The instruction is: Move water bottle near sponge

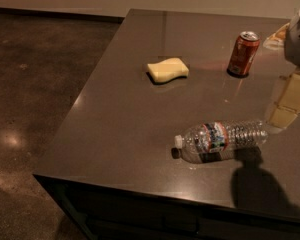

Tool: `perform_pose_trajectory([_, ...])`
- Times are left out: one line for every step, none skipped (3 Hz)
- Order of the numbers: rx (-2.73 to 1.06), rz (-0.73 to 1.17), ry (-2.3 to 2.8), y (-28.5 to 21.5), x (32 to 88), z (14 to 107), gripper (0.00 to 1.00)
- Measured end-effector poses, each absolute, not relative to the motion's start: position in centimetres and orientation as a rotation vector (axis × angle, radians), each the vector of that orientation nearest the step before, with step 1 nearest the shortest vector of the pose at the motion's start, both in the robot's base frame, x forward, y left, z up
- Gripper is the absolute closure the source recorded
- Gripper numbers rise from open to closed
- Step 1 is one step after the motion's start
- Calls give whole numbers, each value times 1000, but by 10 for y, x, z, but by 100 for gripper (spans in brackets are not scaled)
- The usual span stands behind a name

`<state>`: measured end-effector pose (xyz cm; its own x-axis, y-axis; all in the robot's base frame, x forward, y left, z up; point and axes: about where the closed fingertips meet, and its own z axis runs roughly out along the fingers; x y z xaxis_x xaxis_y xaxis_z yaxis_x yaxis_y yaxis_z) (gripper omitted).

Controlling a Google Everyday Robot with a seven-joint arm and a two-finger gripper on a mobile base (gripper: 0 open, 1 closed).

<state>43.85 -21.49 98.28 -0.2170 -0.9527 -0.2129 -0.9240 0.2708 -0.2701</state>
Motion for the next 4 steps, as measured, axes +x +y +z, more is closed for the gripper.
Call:
perform_pose_trajectory([-1712, -121, 2214, -215, 438, 983, 0])
perform_pose_trajectory([-1775, -126, 2186, -209, 437, 980, 0])
perform_pose_trajectory([-1888, -121, 2134, -203, 435, 962, 0])
perform_pose_trajectory([-2012, -110, 2074, -201, 432, 936, 0])
